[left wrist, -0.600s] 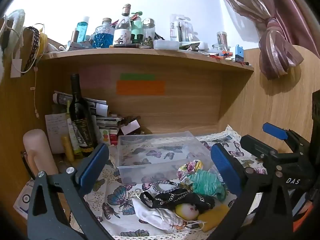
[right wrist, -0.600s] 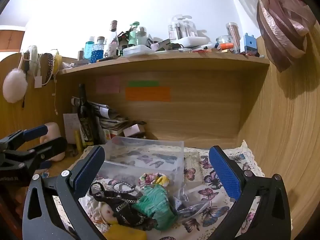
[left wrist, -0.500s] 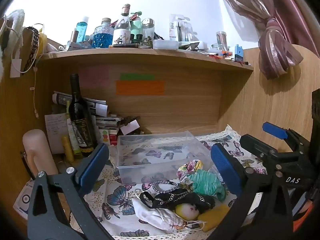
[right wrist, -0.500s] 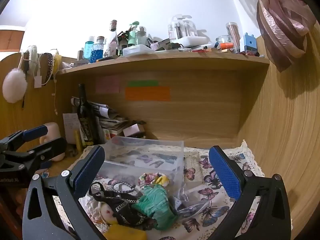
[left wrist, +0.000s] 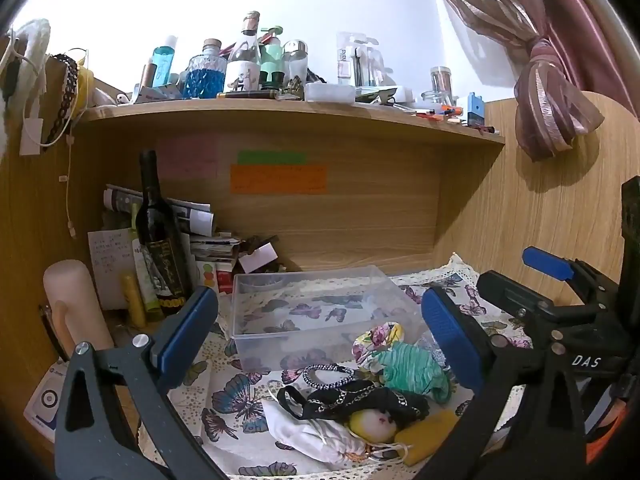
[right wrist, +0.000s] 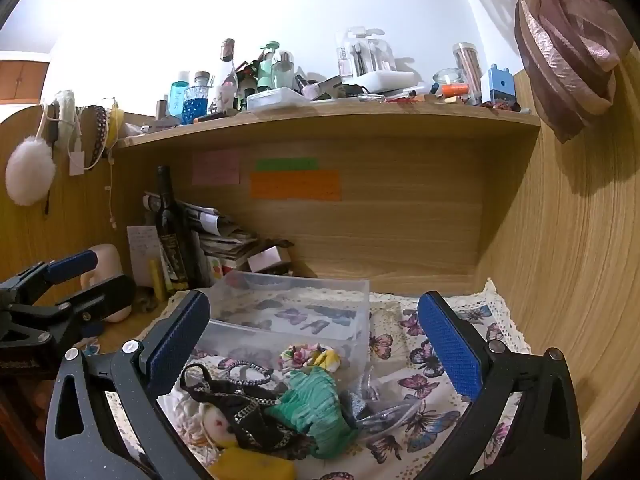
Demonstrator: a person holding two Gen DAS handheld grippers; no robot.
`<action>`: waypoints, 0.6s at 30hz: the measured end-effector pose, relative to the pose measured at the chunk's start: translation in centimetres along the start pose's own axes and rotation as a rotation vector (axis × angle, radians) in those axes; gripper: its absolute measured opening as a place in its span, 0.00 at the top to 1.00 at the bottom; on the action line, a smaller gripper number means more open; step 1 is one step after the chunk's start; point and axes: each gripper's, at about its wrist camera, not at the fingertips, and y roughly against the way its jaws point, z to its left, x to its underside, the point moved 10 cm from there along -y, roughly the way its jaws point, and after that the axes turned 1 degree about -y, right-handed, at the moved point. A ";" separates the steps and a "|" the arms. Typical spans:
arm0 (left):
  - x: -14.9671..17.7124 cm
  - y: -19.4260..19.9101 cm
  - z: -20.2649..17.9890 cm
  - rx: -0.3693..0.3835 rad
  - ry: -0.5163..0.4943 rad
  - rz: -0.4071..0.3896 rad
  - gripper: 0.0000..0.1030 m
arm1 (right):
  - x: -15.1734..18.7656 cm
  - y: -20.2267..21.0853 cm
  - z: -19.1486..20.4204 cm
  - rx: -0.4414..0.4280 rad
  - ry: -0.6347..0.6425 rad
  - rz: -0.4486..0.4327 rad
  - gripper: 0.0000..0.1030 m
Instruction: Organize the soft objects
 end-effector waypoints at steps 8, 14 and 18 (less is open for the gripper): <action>0.2 -0.3 0.1 0.002 0.000 0.004 0.00 | -0.1 0.1 0.4 -0.007 0.000 0.000 0.00; 0.3 -0.4 -0.2 0.005 -0.004 0.006 0.00 | 0.0 -0.1 0.4 -0.007 -0.005 0.007 0.00; 0.4 -0.5 -0.2 0.008 -0.002 0.008 0.00 | 0.0 -0.2 0.4 -0.007 -0.009 0.007 0.00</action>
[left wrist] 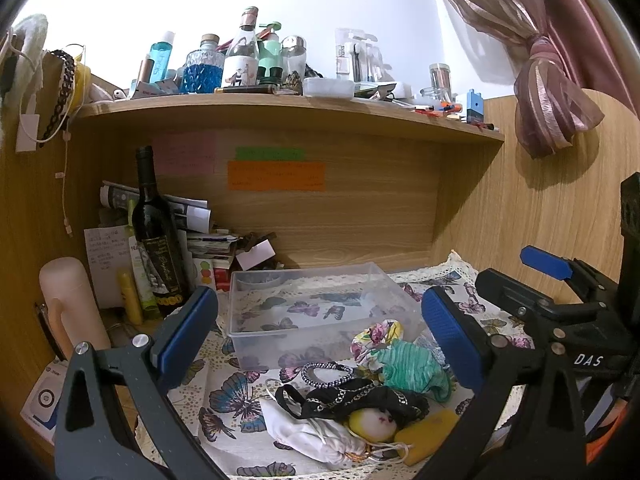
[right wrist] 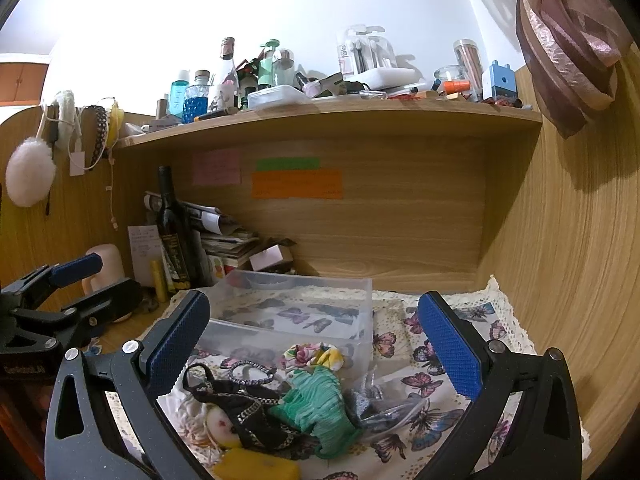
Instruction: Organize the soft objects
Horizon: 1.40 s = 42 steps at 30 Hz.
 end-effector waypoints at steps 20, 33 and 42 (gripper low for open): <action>0.3 -0.2 -0.1 0.005 0.004 0.003 0.00 | 0.1 -0.1 -0.1 -0.003 -0.016 0.006 0.00; 0.4 -0.3 -0.4 0.012 -0.001 0.008 0.00 | 0.1 -0.1 -0.5 0.007 -0.025 0.008 0.00; 0.4 -0.3 -0.8 0.015 -0.004 0.010 0.00 | 0.1 0.0 -0.5 0.005 -0.023 0.005 0.00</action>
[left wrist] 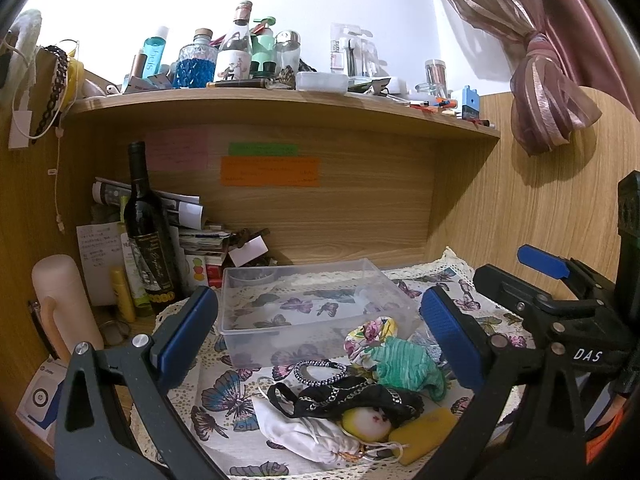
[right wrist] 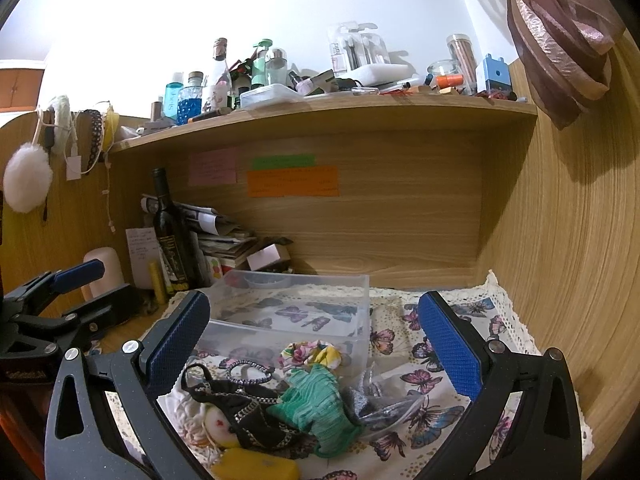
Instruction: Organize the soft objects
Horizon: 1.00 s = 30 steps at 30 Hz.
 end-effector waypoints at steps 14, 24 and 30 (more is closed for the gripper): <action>0.4 -1.2 0.2 0.030 0.012 0.032 0.00 | 0.2 -0.9 0.2 0.010 0.013 0.014 0.00; 4.3 -4.4 2.4 0.017 0.063 0.162 0.00 | 2.3 -2.3 -3.2 0.043 -0.045 0.083 0.00; 8.5 -6.5 3.0 0.020 0.087 0.293 0.17 | 6.1 -3.7 -4.7 0.041 -0.052 0.197 0.00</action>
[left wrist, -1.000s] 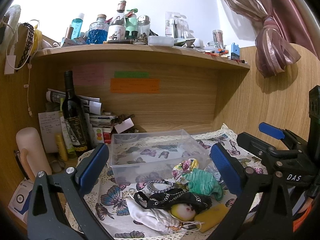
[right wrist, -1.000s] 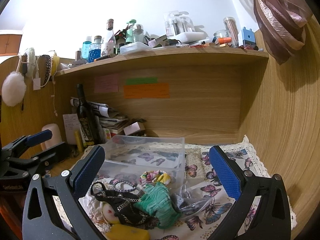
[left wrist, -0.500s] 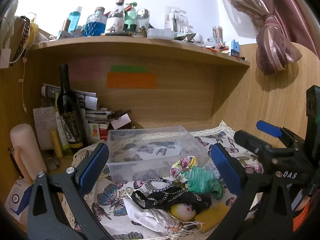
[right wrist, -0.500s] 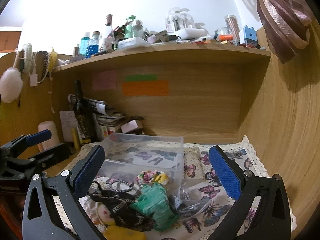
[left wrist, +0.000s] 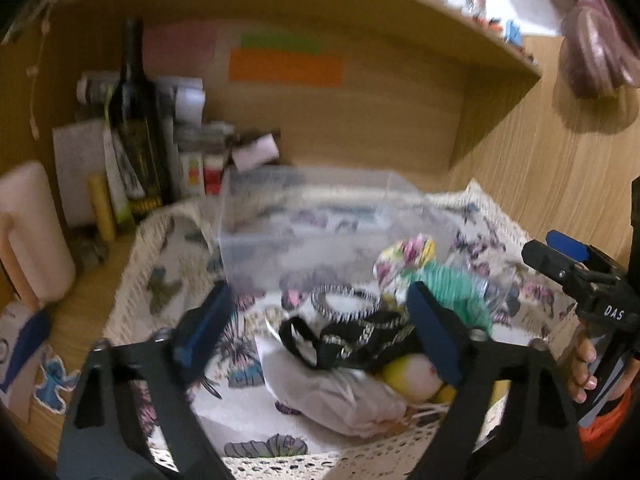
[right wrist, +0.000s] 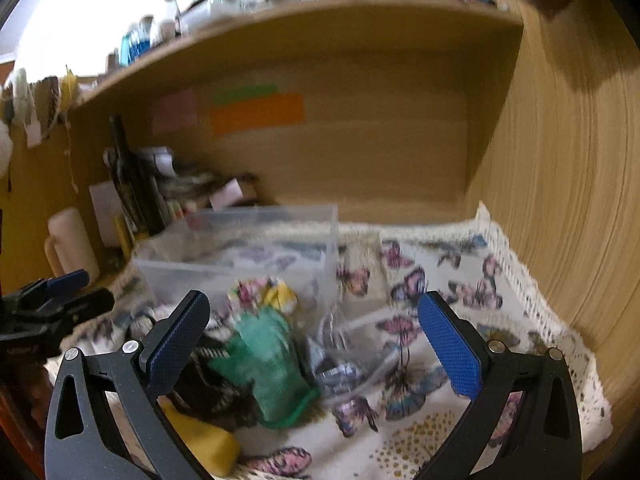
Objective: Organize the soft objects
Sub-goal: 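Grasp the black chain bag with left tool while right tool grasps green cloth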
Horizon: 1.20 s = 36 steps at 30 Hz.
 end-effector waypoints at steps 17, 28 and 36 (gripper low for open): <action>0.5 -8.5 0.0 0.037 -0.084 0.262 0.65 | 0.7 -5.0 2.0 -0.122 0.060 0.144 0.42; 3.2 -11.1 0.7 0.107 -0.043 0.401 0.71 | 4.0 -10.3 3.8 -0.161 0.037 0.332 0.56; 3.1 -10.5 0.0 0.133 -0.063 0.383 0.94 | 4.0 -11.1 4.6 -0.157 0.049 0.348 0.56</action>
